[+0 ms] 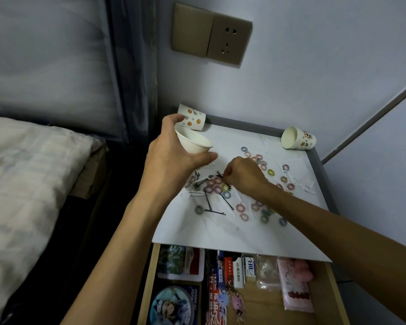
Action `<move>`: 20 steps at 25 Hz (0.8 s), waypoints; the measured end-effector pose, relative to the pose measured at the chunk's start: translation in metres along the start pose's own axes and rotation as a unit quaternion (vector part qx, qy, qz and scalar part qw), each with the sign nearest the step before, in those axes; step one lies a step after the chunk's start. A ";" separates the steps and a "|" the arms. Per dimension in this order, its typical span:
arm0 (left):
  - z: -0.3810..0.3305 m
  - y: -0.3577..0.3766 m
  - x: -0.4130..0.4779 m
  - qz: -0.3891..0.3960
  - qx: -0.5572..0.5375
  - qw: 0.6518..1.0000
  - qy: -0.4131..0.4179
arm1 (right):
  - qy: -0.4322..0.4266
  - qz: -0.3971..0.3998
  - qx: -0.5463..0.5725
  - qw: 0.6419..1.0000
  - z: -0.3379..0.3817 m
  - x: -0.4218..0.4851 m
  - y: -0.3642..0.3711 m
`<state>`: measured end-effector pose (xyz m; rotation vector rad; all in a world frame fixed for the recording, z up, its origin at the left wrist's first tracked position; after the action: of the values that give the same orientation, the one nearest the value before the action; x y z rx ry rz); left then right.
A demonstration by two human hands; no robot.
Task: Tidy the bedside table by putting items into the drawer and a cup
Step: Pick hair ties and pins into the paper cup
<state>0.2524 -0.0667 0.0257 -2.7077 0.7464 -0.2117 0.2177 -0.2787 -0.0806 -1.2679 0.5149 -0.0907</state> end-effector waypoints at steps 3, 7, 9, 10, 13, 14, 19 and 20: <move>0.000 0.001 0.000 0.000 0.001 1.000 -0.001 | 0.016 -0.004 -0.066 0.998 0.007 -0.004 -0.001; 0.001 0.002 0.000 -0.003 0.002 1.000 0.001 | -0.117 -0.047 -0.249 0.960 0.049 -0.028 0.001; 0.001 0.002 0.000 -0.002 -0.001 1.000 0.000 | -0.135 -0.059 -0.278 0.949 0.053 -0.031 0.001; 0.002 0.001 0.000 -0.001 -0.002 1.000 -0.001 | -0.140 -0.045 -0.267 0.952 0.050 -0.025 0.004; 0.003 0.000 -0.001 0.001 -0.007 1.000 -0.006 | -0.089 -0.007 -0.130 0.987 0.019 -0.008 -0.003; 0.004 -0.001 -0.001 0.000 -0.006 1.000 -0.005 | -0.081 -0.021 -0.060 0.995 0.011 -0.008 -0.010; 0.006 0.000 -0.001 -0.003 0.002 1.000 -0.007 | -0.104 -0.057 0.255 0.960 0.001 -0.020 -0.058; 0.006 0.001 -0.001 -0.003 0.004 1.000 -0.008 | -0.133 -0.067 0.248 0.957 0.011 -0.025 -0.075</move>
<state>0.2525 -0.0661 0.0199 -2.7015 0.7322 -0.1925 0.2161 -0.2839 -0.0010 -0.8018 0.1553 -0.1504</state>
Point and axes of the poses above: each hand's wrist, its own x-axis towards the middle knuckle, its own y-axis out of the palm, z = x × y, the point moved 8 cm from there along x, towards the middle knuckle, and after that the axes turned 10 degrees about z, right-handed, at the moved point
